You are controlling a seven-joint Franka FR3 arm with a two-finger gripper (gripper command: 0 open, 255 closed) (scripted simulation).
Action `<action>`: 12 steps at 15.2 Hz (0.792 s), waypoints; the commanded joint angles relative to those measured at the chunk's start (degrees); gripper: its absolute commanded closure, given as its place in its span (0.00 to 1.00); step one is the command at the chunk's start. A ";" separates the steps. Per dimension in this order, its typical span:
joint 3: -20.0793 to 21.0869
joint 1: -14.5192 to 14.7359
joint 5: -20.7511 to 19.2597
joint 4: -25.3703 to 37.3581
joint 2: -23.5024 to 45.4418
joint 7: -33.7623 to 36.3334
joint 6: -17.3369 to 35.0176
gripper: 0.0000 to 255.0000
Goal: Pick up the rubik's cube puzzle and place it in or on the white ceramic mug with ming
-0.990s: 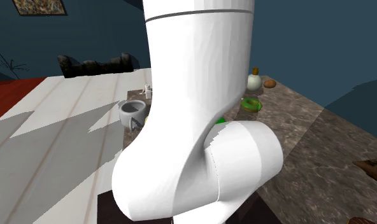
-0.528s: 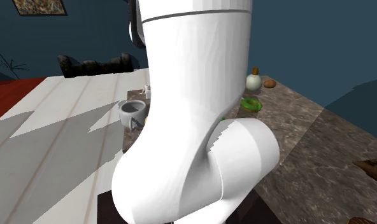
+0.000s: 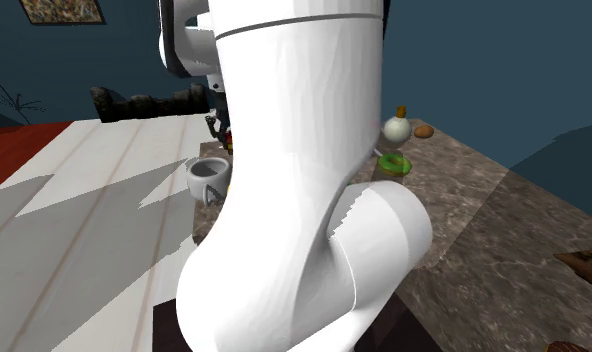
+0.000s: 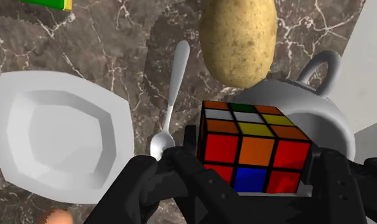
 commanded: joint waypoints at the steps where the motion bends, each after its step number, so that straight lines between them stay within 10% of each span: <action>1: 1.12 1.66 0.04 1.73 1.15 2.84 -0.57 1.00; 12: 3.64 5.57 0.33 5.67 7.21 9.14 1.53 1.00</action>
